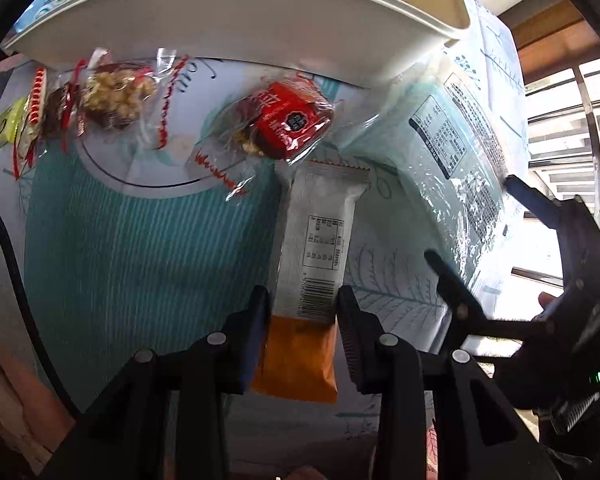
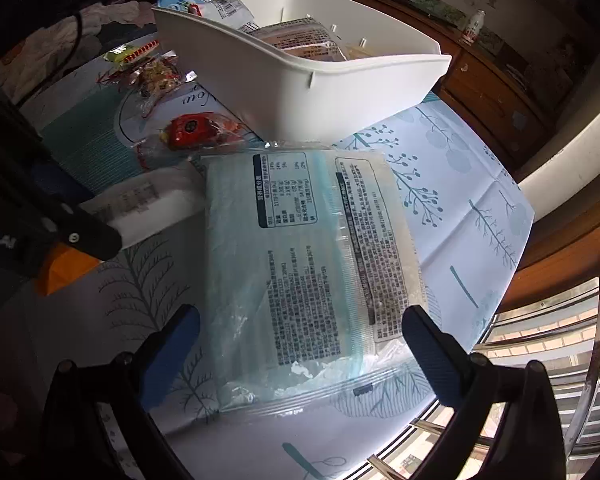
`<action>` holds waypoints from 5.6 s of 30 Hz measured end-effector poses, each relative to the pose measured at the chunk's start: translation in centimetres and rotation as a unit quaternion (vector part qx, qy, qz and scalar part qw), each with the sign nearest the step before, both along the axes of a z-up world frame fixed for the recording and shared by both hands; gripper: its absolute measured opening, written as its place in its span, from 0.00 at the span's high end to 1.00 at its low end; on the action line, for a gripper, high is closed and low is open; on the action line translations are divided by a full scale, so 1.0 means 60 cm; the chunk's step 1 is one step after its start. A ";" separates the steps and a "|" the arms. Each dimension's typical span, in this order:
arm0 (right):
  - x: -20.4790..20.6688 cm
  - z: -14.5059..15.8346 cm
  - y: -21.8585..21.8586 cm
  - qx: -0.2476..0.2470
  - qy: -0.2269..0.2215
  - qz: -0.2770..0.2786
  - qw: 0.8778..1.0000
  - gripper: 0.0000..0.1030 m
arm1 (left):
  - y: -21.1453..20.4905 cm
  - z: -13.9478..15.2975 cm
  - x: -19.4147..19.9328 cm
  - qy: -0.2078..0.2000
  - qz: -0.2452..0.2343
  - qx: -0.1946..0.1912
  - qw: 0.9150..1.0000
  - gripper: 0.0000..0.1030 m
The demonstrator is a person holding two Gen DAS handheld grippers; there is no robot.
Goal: Organize snacks
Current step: 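Grasp the orange-ended bar with left while right grasps the pale blue bag, then lift the bar with left while right lifts the blue bag over the bin, then release the bar and the blue bag into the white bin, then pull both open tools back from the bin over the table, then move left tool to the yellow-green pastry packet while right reaches the LIPO biscuit packet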
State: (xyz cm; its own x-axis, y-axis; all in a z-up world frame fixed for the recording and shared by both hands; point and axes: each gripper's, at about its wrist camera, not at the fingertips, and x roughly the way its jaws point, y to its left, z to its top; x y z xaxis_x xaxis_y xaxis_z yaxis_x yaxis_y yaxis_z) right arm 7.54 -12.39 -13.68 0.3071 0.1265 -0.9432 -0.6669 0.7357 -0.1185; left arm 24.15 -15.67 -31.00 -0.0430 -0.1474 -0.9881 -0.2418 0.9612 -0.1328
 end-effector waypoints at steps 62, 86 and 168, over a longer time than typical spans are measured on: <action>0.034 0.281 0.071 0.113 -0.048 -0.292 0.948 0.77 | 0.225 0.374 -0.011 -0.141 -0.152 -0.032 0.978 0.69; 0.183 0.215 0.189 0.149 -0.082 -0.351 0.921 0.73 | 0.350 0.345 0.181 -0.305 -0.168 -0.035 0.937 0.68; -0.087 0.145 0.284 0.301 0.137 -0.496 0.803 0.17 | 0.553 0.274 -0.193 -0.275 -0.156 0.097 0.944 0.28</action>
